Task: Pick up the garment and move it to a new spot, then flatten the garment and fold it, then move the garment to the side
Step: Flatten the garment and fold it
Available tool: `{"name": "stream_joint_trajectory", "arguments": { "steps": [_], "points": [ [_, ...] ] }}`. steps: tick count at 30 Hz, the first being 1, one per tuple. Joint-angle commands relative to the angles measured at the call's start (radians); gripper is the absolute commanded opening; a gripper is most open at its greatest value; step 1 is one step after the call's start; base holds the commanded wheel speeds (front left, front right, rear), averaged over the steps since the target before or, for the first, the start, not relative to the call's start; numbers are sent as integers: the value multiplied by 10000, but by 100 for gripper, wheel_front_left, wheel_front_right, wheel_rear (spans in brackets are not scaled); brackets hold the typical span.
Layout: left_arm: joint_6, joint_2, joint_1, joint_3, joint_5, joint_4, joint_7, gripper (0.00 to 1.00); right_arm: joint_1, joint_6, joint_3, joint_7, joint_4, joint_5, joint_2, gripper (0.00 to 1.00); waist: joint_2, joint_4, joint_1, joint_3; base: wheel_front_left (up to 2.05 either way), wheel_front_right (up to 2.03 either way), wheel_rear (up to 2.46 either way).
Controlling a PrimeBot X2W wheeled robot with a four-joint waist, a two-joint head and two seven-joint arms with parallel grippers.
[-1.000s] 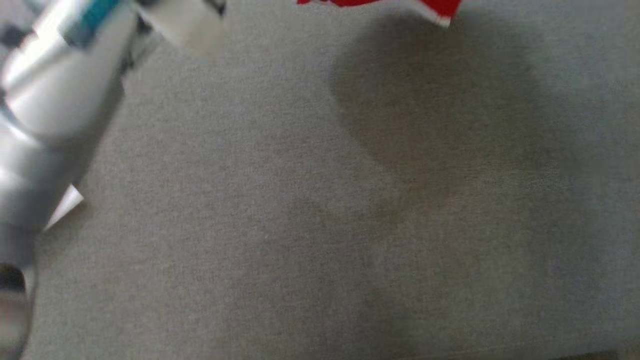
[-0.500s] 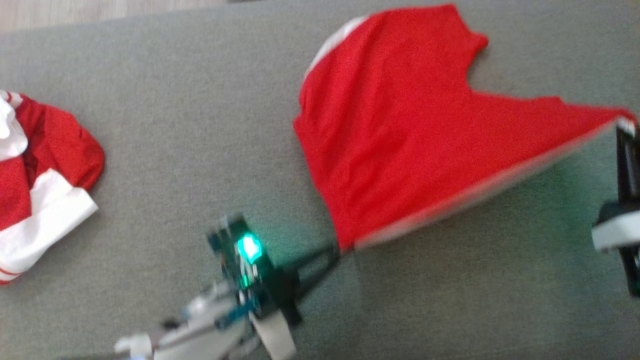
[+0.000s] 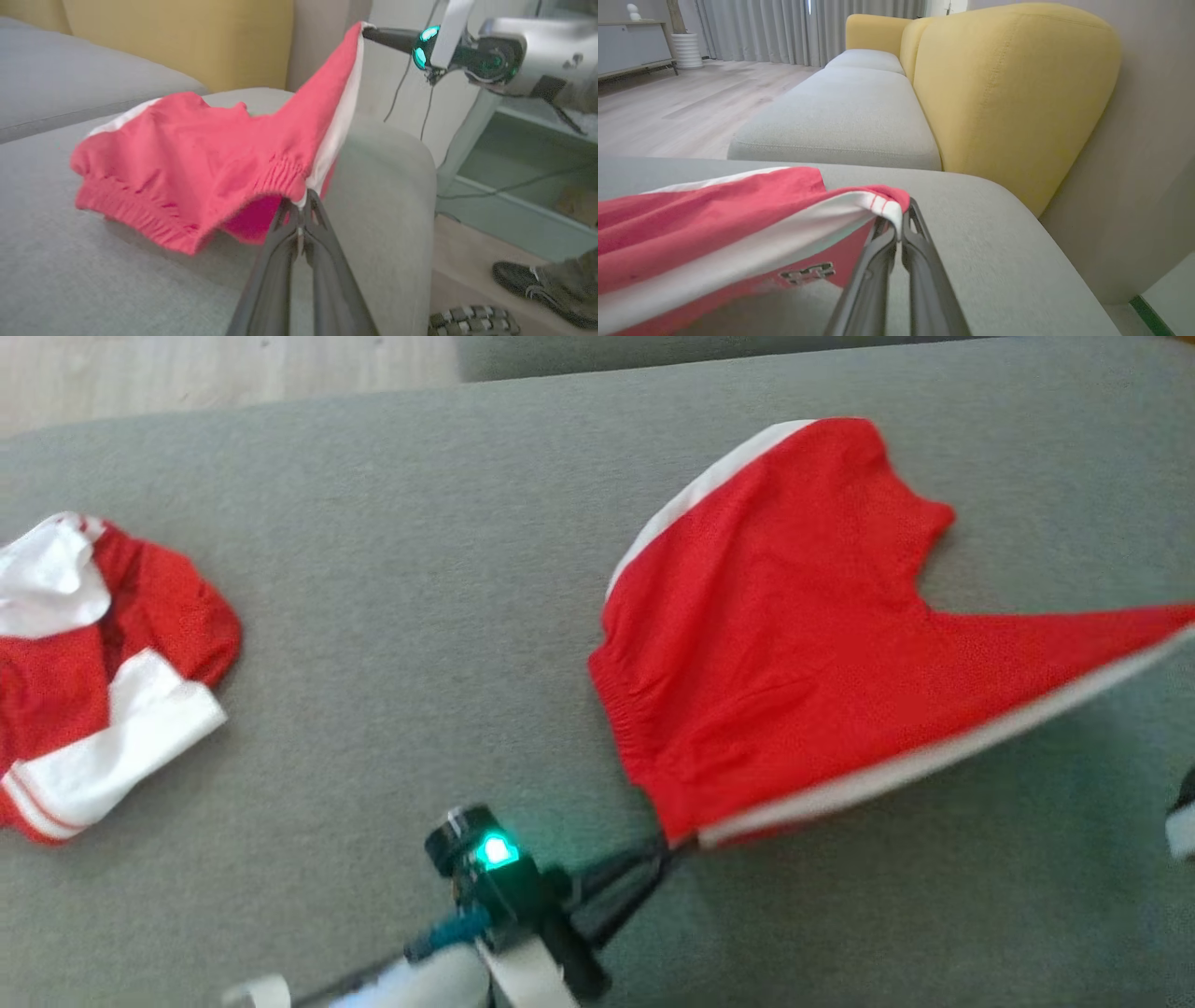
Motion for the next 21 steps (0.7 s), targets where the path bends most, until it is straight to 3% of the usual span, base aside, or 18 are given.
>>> {"name": "stream_joint_trajectory", "arguments": {
  "steps": [1,9,21],
  "points": [
    [19,28,-588,523,-332,-342,-49,0,-584,65,53,163,-369,-23,-271,0,0,295,2,153,0,0,0],
    [18,-849,-2176,898,-1682,170,-49,0,-2999,65,445,1202,769,-84,-485,0,0,1551,2,962,0,0,0],
    [18,-2002,-3377,1293,-2667,1810,-49,0,-5611,65,1505,883,3906,-367,-634,0,0,2461,2,1834,0,0,0]
  ]
}}
